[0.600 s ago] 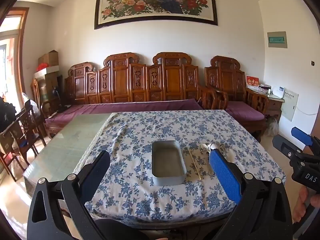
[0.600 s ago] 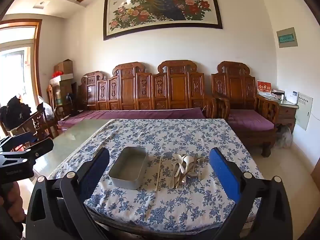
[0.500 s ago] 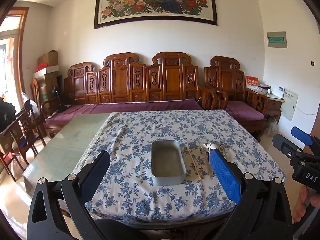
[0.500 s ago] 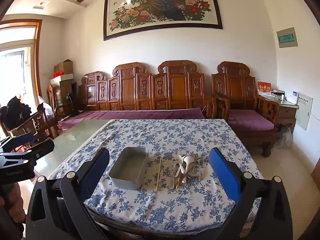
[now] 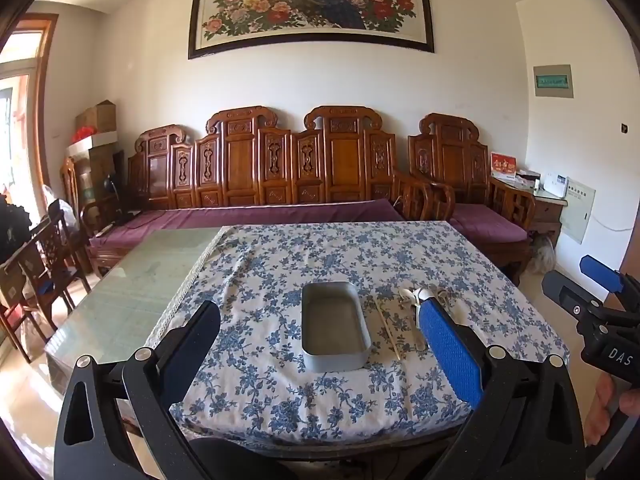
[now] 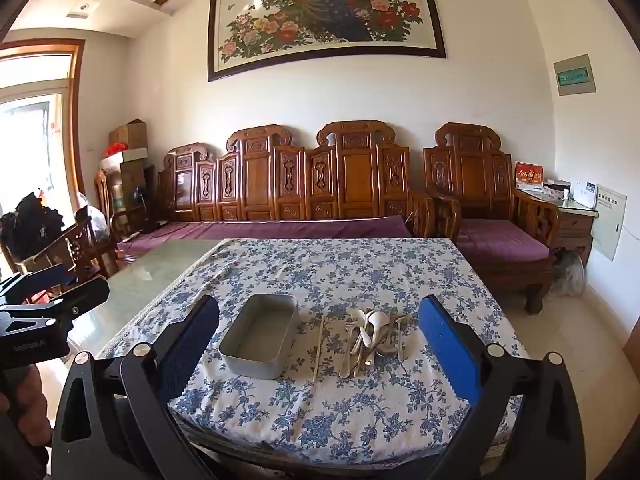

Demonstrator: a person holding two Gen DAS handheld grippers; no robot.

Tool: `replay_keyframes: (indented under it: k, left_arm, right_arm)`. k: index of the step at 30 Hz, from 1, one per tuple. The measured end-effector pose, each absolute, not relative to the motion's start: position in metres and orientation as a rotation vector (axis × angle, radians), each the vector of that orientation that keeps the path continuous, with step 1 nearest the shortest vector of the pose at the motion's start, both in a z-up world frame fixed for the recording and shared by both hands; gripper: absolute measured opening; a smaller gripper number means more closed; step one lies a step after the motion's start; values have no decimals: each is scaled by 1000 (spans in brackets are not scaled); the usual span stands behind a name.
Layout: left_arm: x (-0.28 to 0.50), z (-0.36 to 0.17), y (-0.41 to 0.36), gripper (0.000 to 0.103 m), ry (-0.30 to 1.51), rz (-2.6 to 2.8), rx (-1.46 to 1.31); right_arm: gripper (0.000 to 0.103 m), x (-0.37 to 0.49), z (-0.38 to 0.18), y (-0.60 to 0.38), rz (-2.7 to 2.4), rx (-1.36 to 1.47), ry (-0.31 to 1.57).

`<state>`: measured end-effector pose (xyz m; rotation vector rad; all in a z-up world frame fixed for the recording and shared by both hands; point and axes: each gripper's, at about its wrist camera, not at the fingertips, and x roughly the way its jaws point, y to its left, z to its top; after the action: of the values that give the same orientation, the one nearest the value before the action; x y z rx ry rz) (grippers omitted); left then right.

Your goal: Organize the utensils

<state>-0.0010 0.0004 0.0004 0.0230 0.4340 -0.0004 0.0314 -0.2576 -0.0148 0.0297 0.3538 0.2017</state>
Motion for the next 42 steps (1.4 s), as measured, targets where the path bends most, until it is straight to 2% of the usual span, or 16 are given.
replay_keyframes:
  k: [42]
  left_arm:
    - [-5, 11, -10, 97, 416, -14, 31]
  right_arm:
    - [100, 30, -13, -253, 204, 34, 350]
